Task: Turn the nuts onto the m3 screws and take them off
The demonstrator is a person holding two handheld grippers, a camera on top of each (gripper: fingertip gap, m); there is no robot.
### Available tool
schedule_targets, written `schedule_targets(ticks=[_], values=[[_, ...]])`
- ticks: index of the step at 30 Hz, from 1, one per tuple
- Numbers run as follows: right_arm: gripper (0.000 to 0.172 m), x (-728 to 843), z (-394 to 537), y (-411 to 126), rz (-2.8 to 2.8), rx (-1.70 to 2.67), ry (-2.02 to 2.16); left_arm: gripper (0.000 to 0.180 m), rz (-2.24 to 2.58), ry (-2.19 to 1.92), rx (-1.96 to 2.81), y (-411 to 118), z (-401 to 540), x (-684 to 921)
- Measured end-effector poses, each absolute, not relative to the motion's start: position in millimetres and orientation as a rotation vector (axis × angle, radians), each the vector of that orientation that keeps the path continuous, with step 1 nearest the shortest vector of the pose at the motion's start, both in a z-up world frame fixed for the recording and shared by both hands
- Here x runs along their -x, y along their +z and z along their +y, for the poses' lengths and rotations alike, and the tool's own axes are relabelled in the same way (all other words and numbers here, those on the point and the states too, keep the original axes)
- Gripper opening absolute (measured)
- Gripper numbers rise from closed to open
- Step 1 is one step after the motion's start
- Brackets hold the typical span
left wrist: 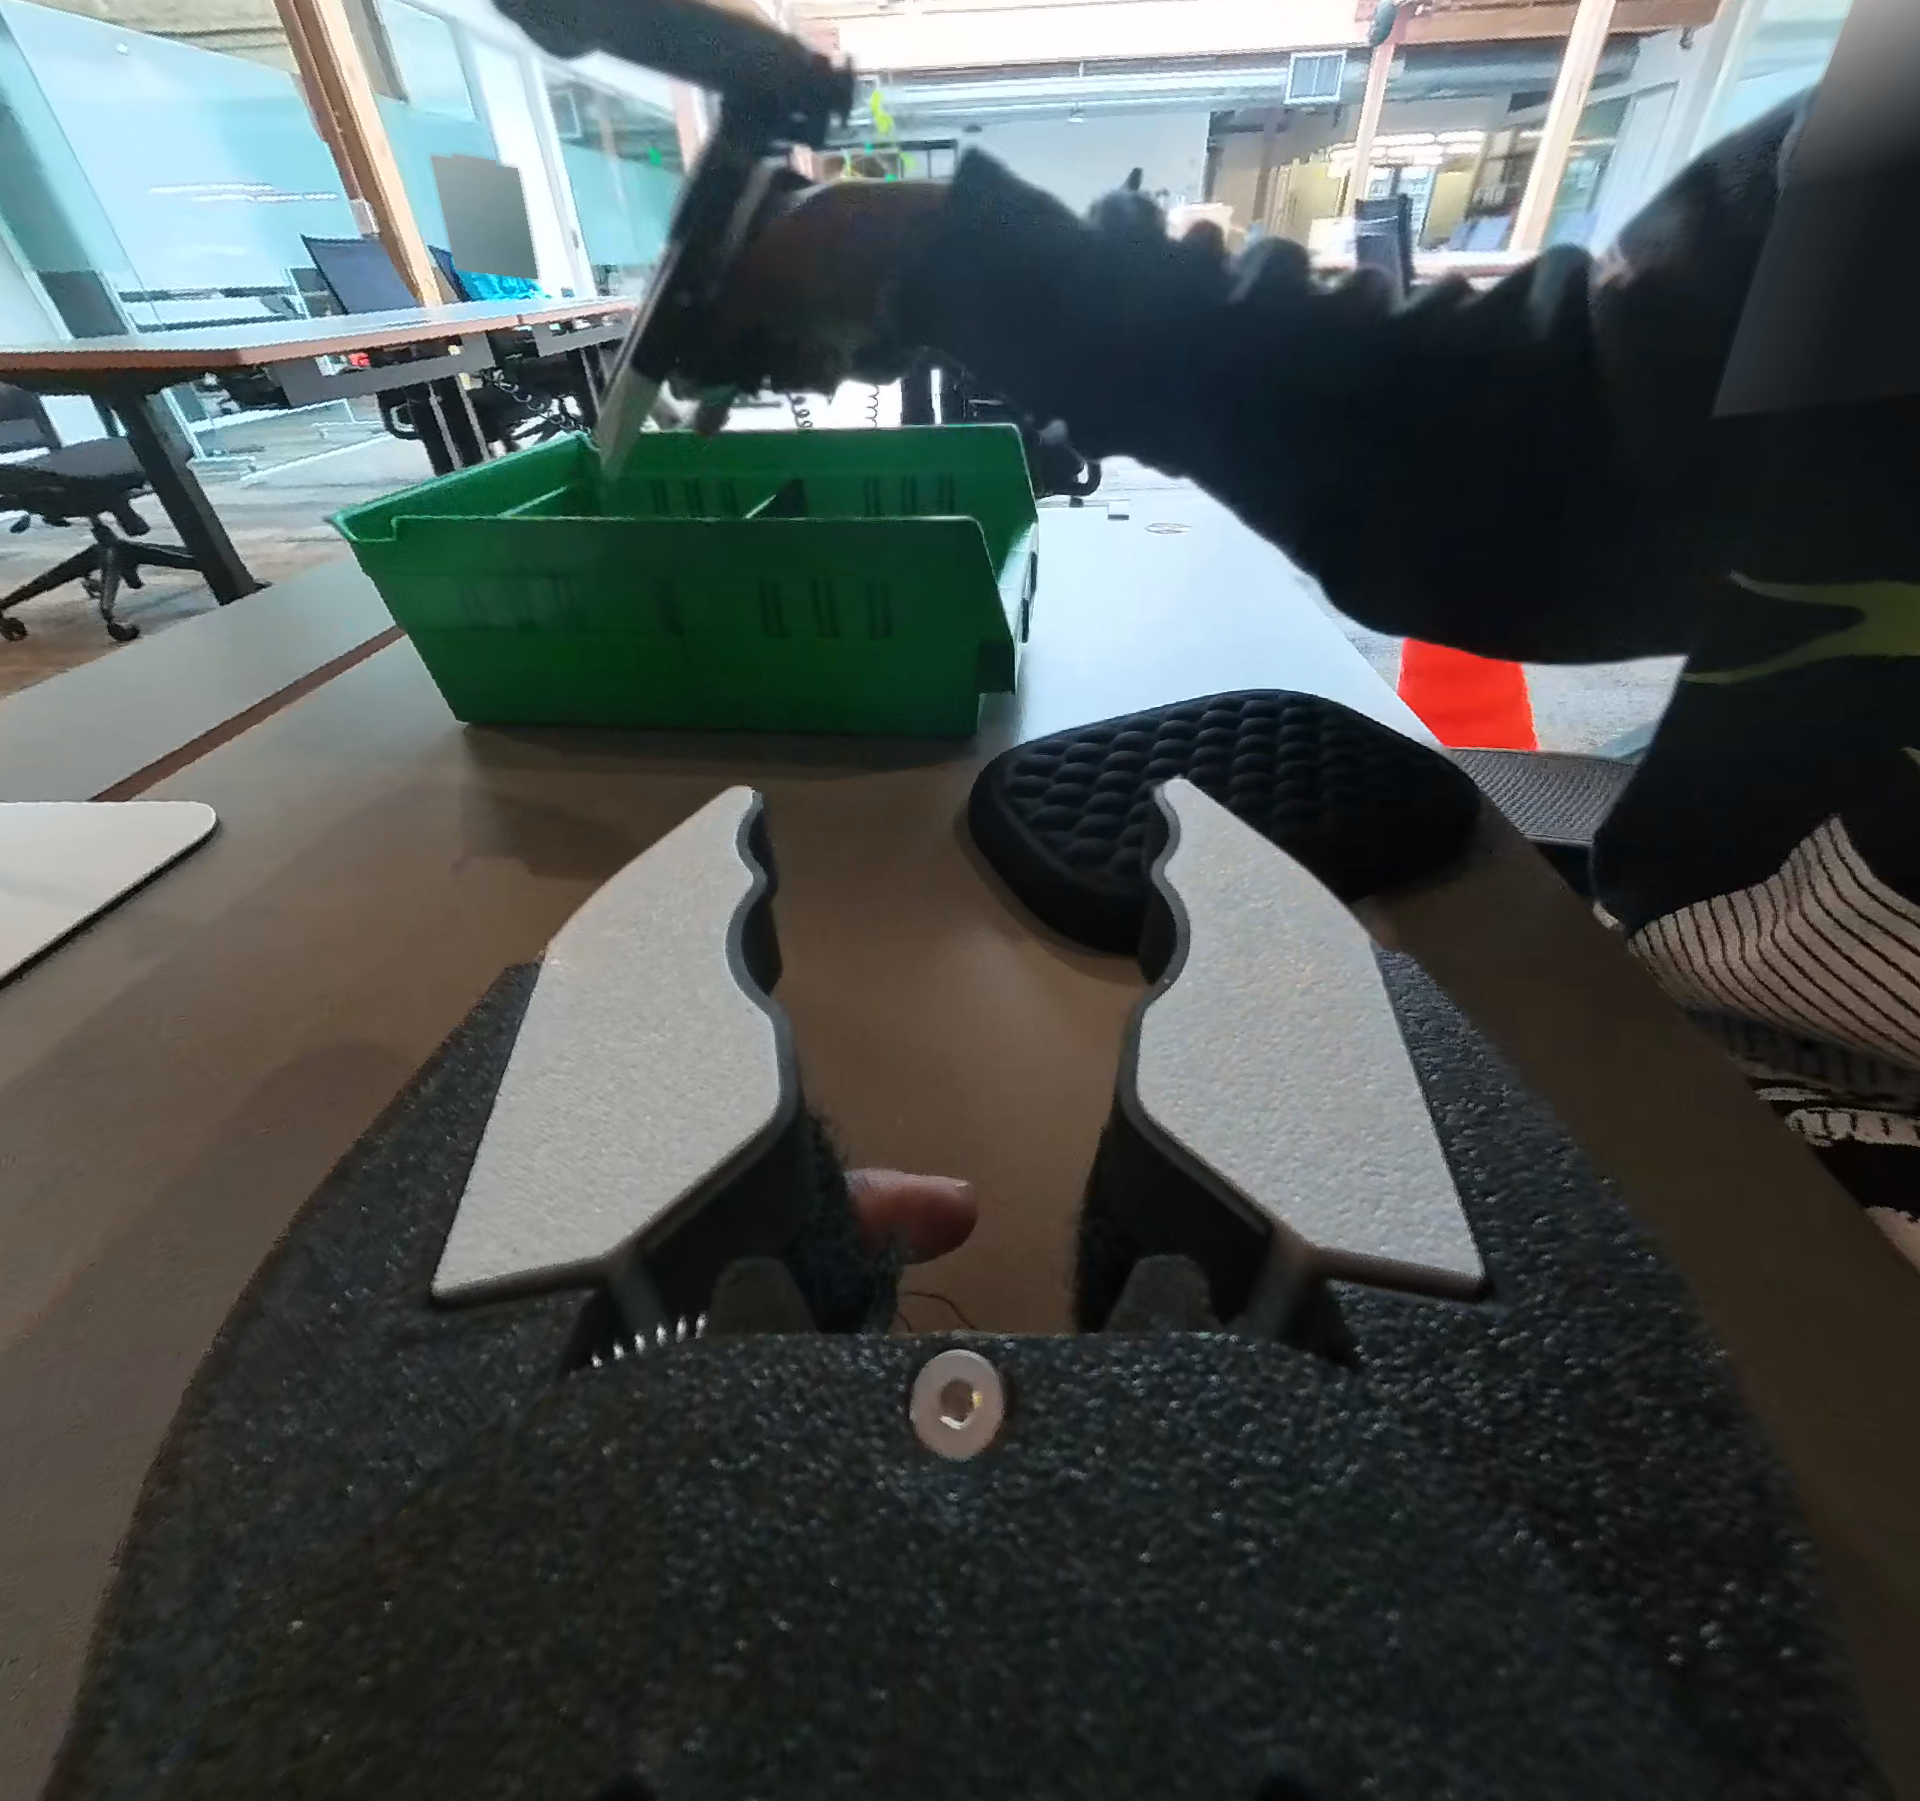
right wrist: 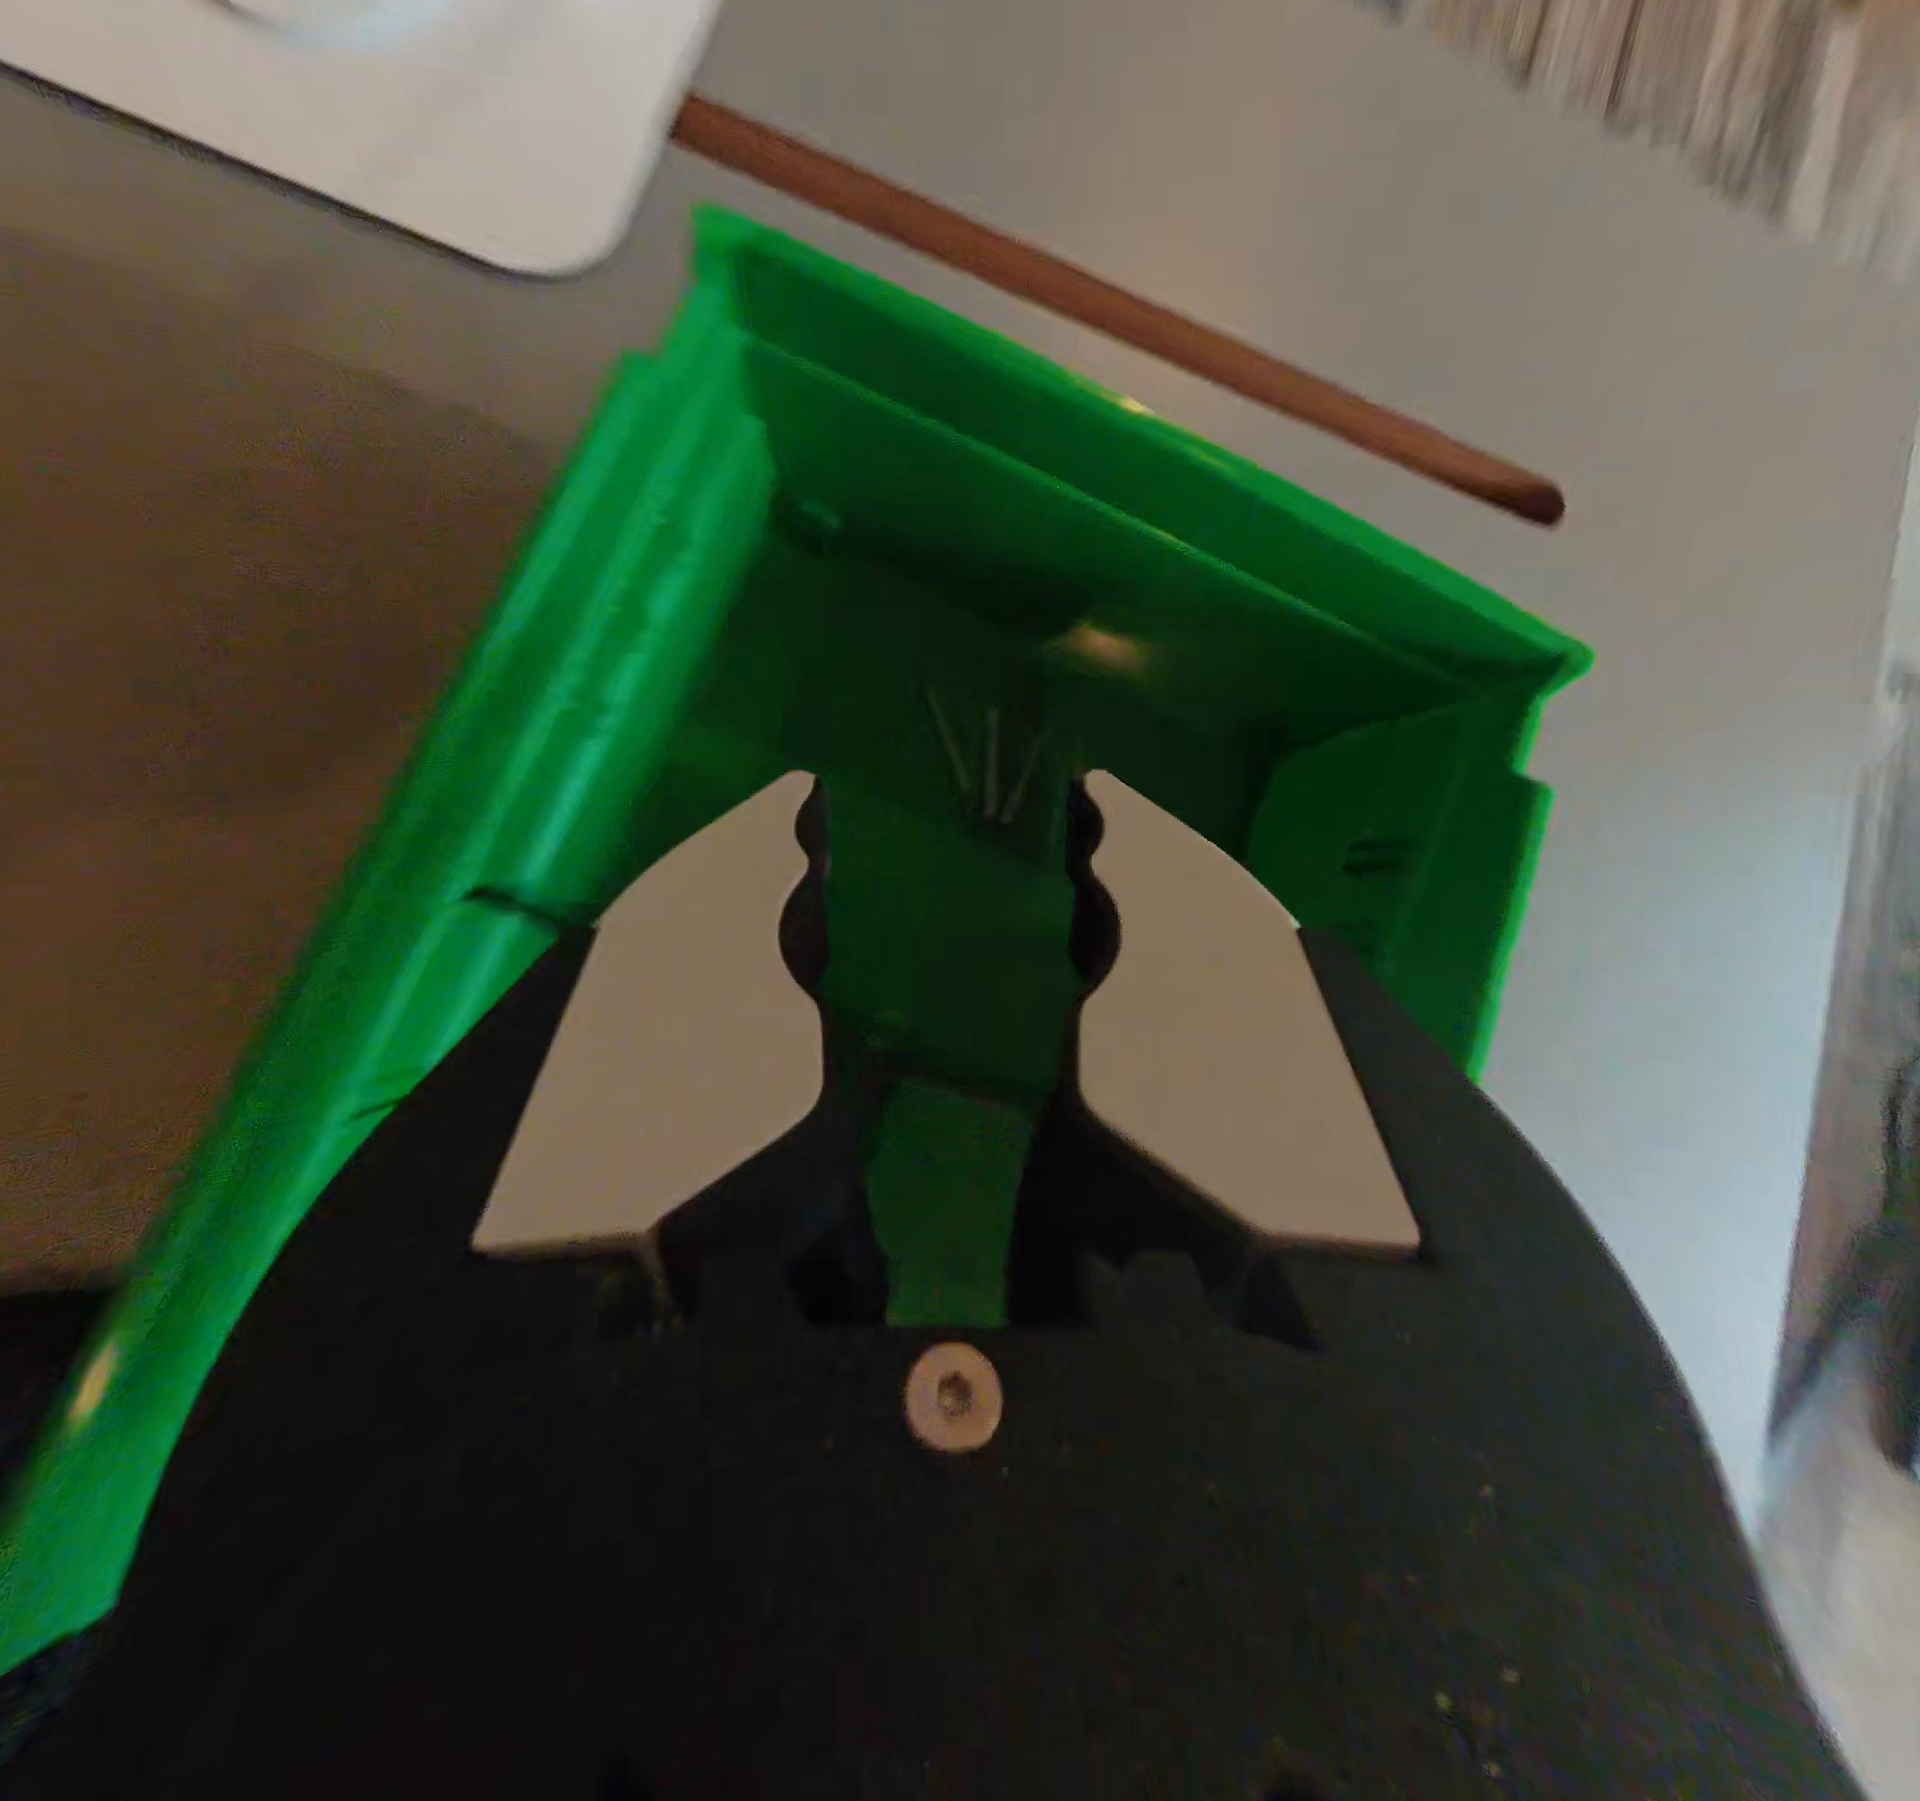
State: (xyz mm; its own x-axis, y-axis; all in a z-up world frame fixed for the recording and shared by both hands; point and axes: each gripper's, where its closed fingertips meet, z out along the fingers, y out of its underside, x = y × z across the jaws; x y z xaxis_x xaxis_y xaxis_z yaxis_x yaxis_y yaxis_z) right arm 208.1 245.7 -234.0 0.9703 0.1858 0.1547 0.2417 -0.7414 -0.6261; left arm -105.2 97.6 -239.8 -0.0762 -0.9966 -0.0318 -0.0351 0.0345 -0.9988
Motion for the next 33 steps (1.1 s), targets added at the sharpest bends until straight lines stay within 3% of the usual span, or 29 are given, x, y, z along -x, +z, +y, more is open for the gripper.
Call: schedule_targets(ticks=[13,20,33], values=[[0.064,-108.6,92.3,-160.1,-0.251,1.772,0.123,0.071,1.153,-1.093,1.200,-183.8,86.0,135.1],[0.089,-90.0,56.0,-176.0,-0.224,1.669,0.100,0.079,0.911,-0.873,1.252,-167.8,78.7,198.9],[0.090,-69.9,50.4,-229.6,-0.075,1.650,0.173,0.076,0.406,-0.607,1.387,-155.5,75.6,332.7]])
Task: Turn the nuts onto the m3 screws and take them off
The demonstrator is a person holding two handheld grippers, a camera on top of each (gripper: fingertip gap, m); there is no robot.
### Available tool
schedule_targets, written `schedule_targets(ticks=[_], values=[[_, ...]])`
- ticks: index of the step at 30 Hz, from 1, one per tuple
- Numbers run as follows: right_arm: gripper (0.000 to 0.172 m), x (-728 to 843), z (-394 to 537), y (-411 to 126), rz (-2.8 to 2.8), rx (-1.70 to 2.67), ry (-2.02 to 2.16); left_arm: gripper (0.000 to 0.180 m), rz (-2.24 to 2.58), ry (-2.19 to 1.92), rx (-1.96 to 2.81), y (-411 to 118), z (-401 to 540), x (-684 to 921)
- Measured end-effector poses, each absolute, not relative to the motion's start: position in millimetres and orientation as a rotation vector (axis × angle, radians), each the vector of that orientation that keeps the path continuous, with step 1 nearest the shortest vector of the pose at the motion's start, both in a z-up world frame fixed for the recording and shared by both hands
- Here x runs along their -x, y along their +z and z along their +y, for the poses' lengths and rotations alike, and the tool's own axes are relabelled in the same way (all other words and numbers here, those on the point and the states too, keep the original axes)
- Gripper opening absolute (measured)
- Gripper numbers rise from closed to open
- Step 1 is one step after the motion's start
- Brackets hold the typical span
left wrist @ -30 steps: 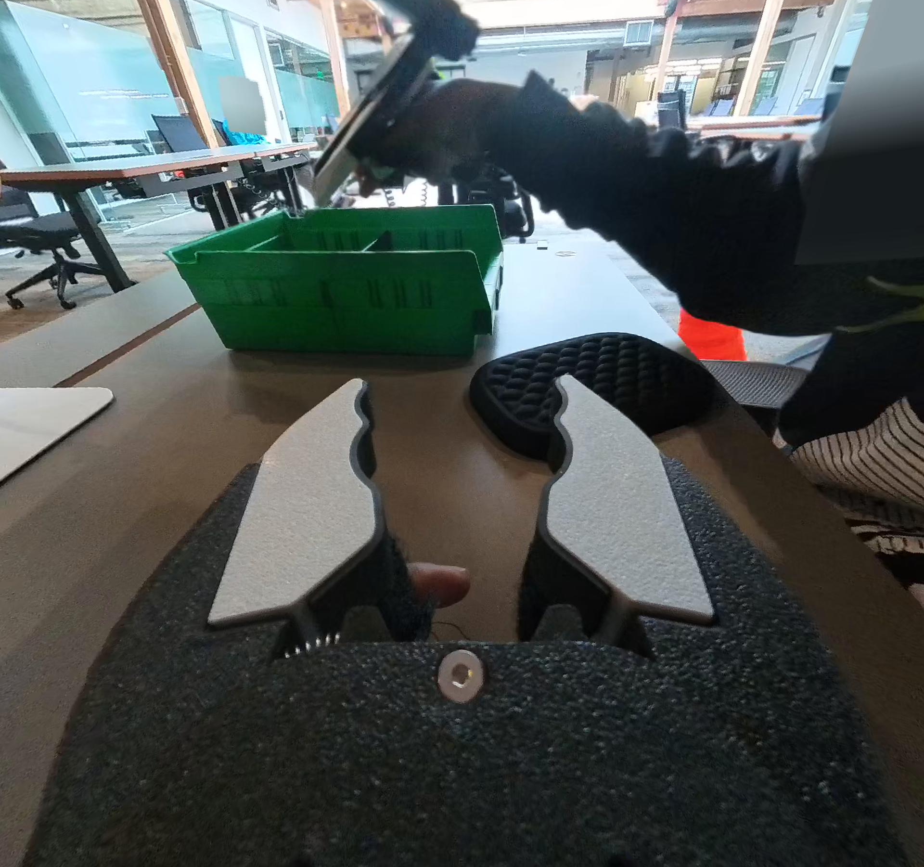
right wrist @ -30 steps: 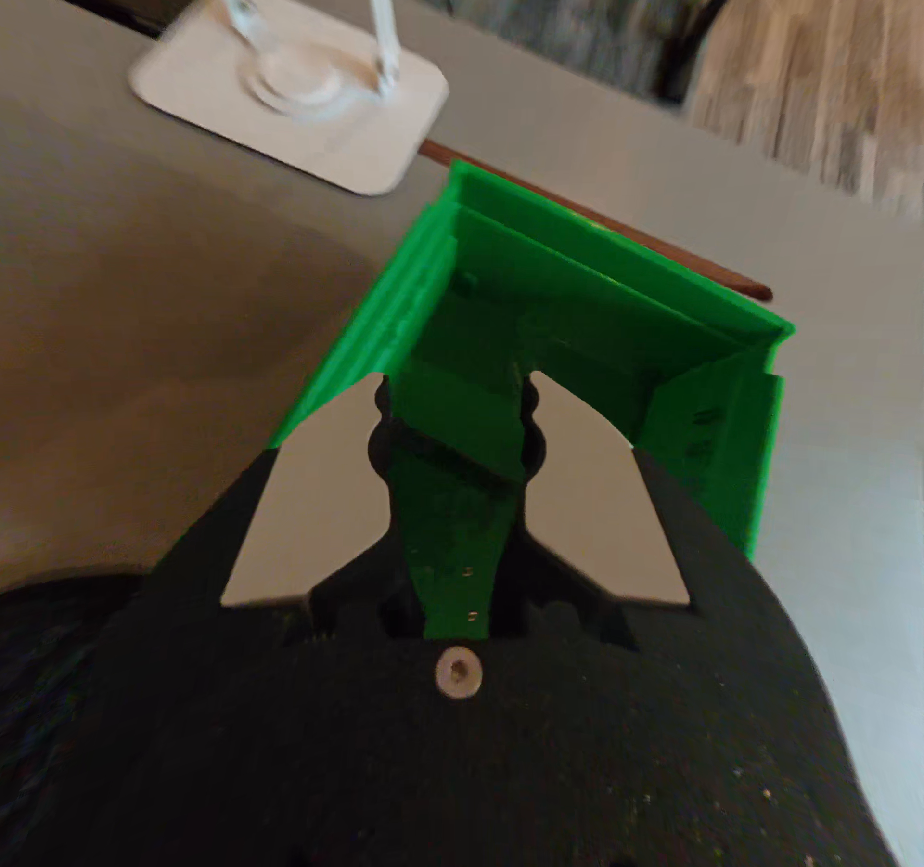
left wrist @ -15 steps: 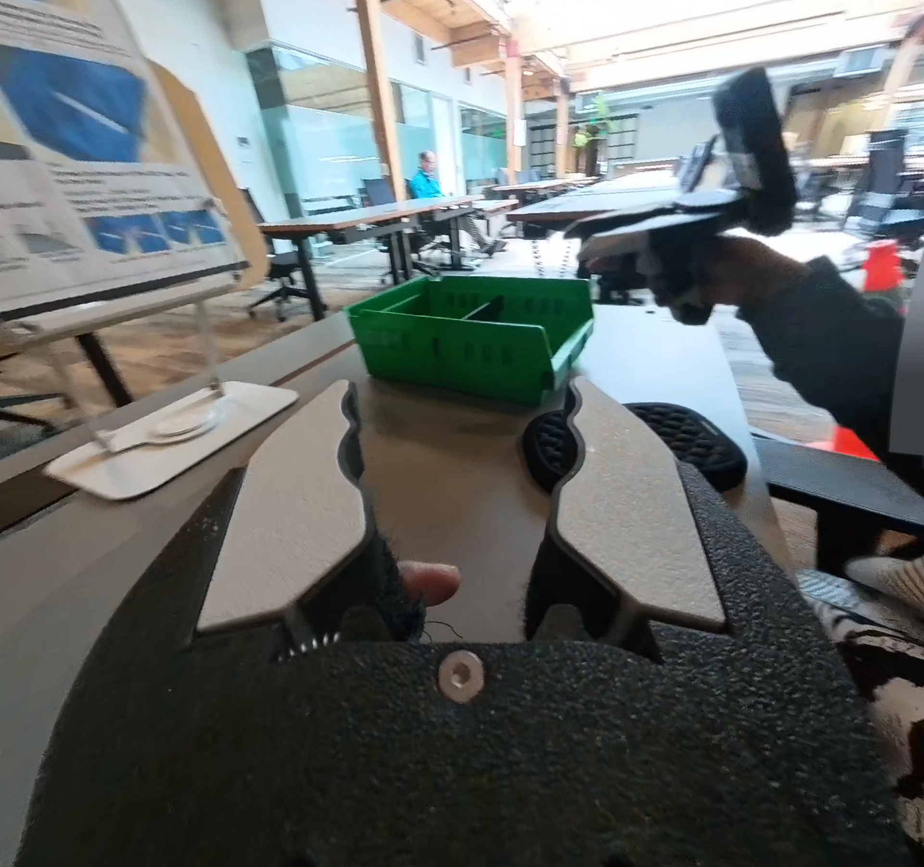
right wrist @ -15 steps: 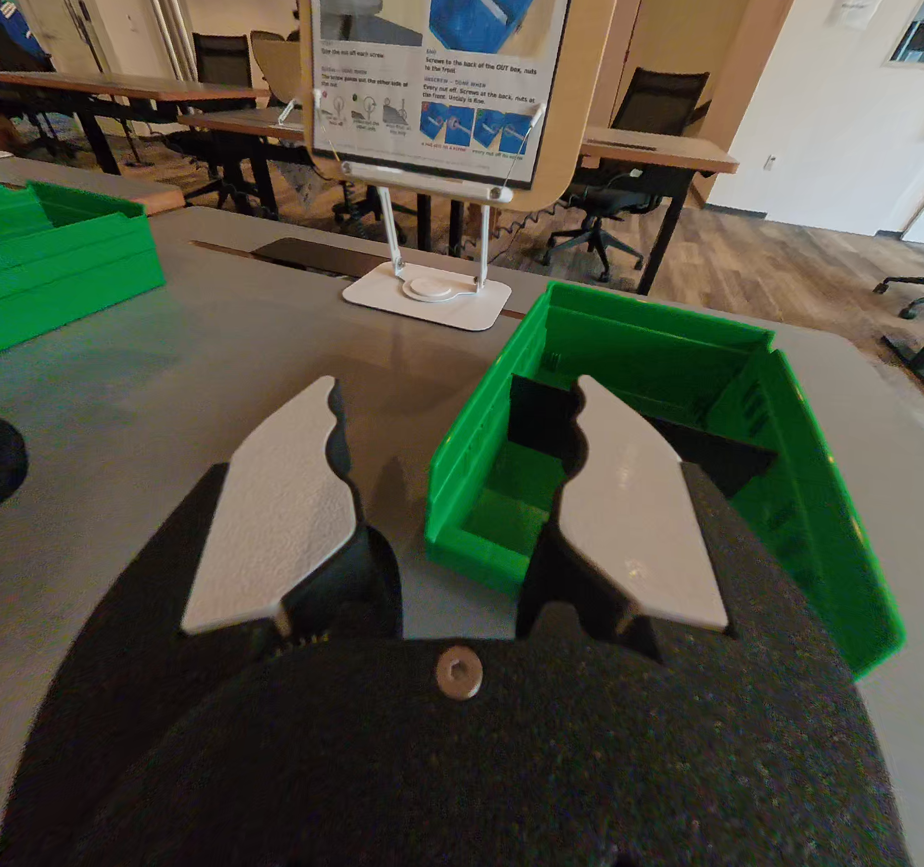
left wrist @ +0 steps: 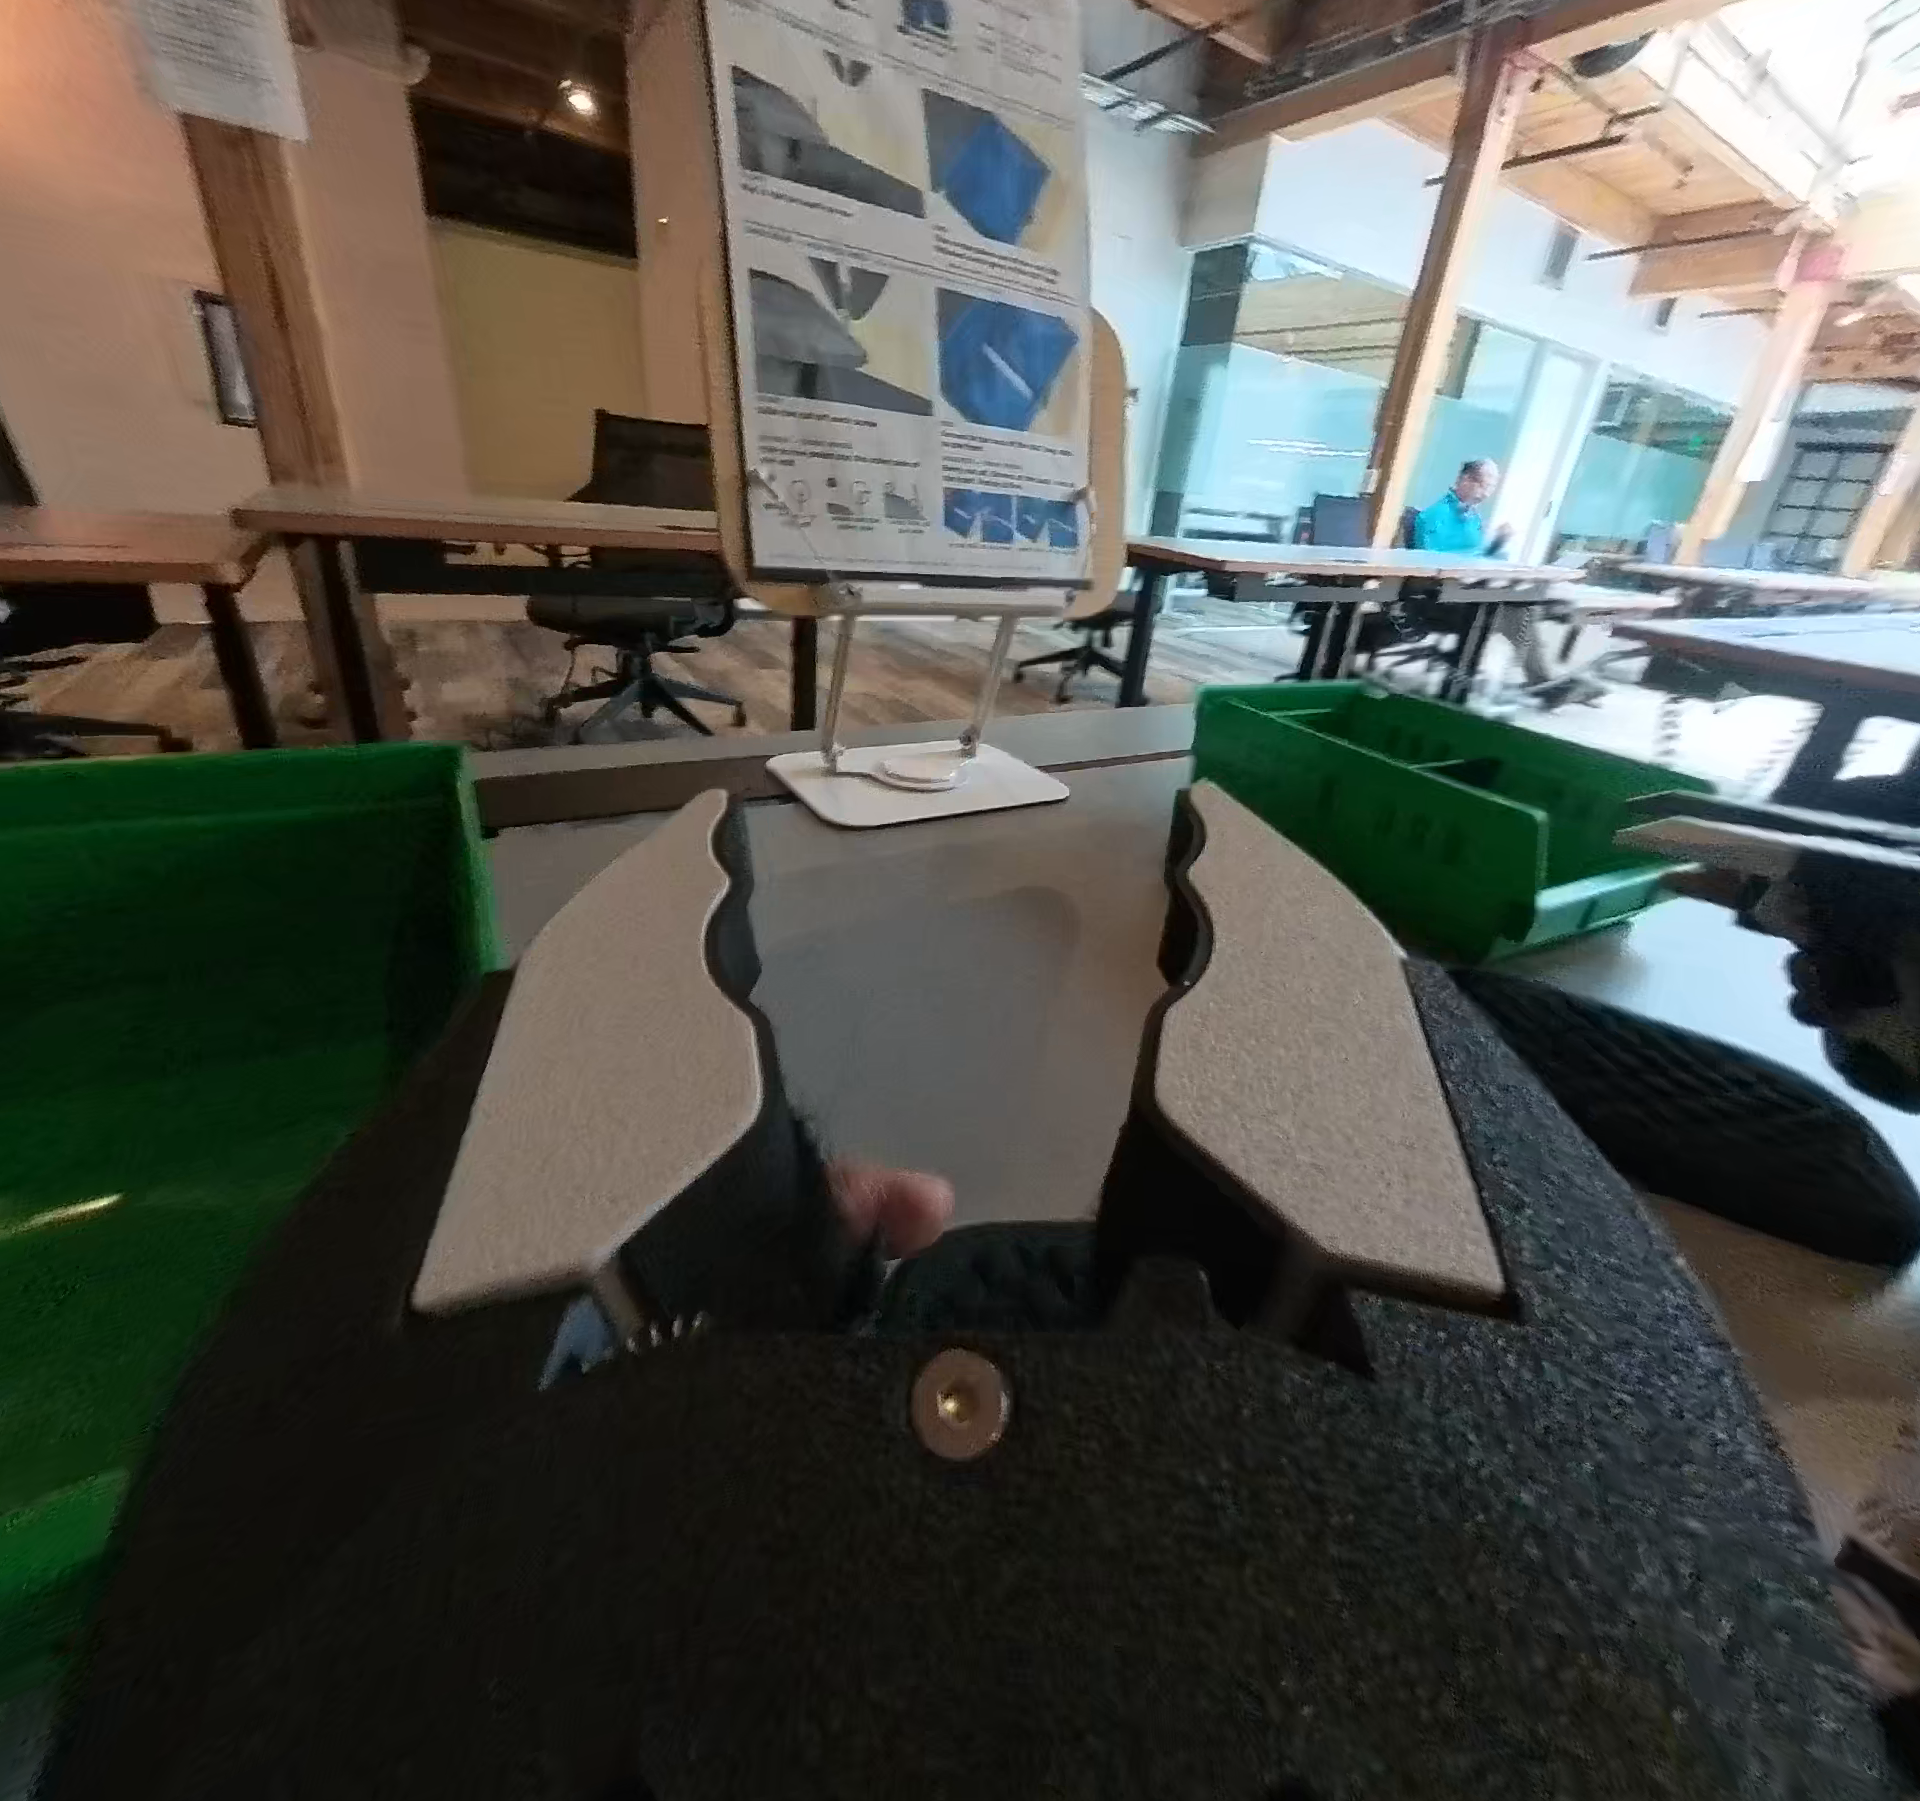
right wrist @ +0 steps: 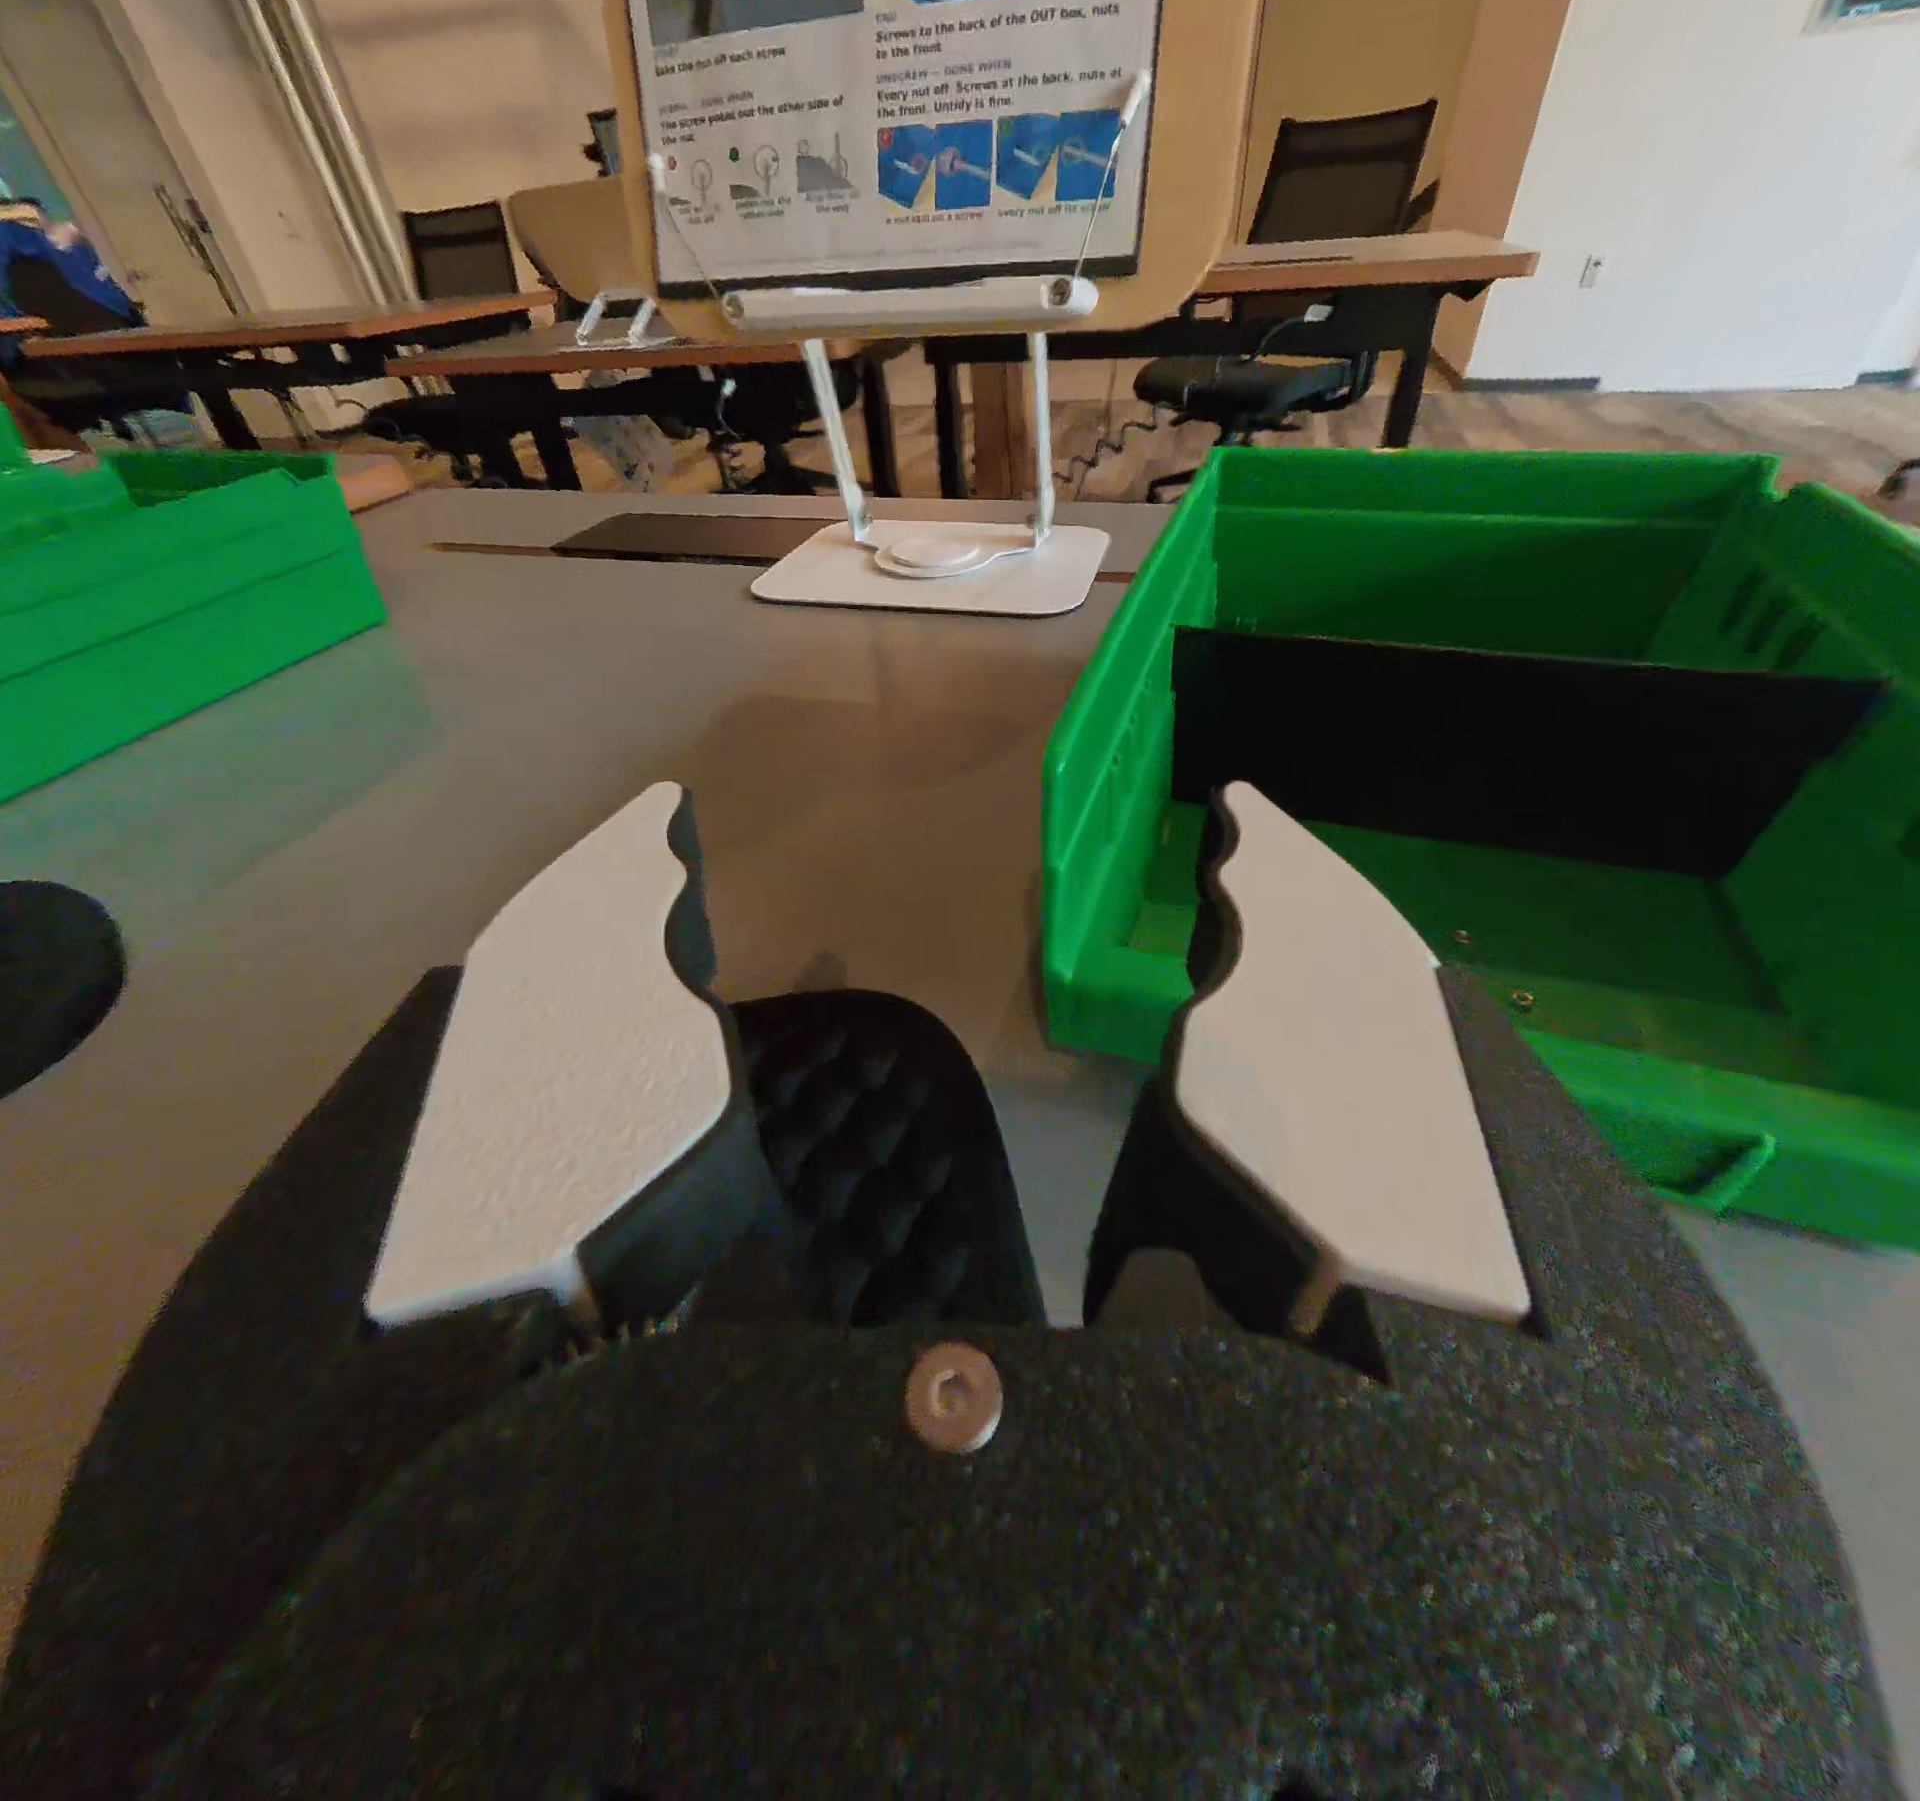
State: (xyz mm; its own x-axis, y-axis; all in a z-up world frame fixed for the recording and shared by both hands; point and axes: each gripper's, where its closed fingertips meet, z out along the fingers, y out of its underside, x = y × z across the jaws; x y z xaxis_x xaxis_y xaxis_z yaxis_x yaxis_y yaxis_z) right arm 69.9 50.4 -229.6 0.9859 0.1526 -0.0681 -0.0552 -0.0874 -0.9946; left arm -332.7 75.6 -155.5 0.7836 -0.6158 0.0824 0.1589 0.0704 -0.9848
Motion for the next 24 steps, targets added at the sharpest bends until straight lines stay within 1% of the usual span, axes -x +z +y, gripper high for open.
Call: schedule_targets(ticks=[7,8,11,13,15,17,21,24], values=[[0.090,-80.4,34.4,-239.9,-0.087,1.630,-0.200,0.079,0.373,-0.226,1.493,-181.1,86.2,371.4],[0.088,-82.4,35.8,-238.7,-0.088,1.630,-0.242,0.082,0.360,-0.165,1.516,-185.6,90.3,380.1],[0.090,-82.8,45.5,-245.4,-0.083,1.685,-0.283,0.081,0.341,-0.020,1.599,-205.3,102.1,401.4],[0.093,-84.6,51.0,-255.3,-0.098,1.746,-0.327,0.080,0.341,-0.024,1.645,-219.5,109.8,403.4],[0.093,-88.1,55.3,-253.9,-0.104,1.742,-0.359,0.079,0.332,-0.020,1.698,-234.8,118.5,406.4],[0.093,-91.7,58.8,-253.6,-0.078,1.758,-0.327,0.073,0.335,-0.010,1.738,-247.9,126.7,408.6],[0.094,-100.3,70.9,-268.9,-0.025,1.876,-0.237,0.068,0.325,-0.001,1.809,-265.4,140.2,409.8],[0.084,-101.9,78.0,-264.9,-0.010,1.852,-0.226,0.065,0.330,0.018,1.832,-272.4,146.3,409.4]])
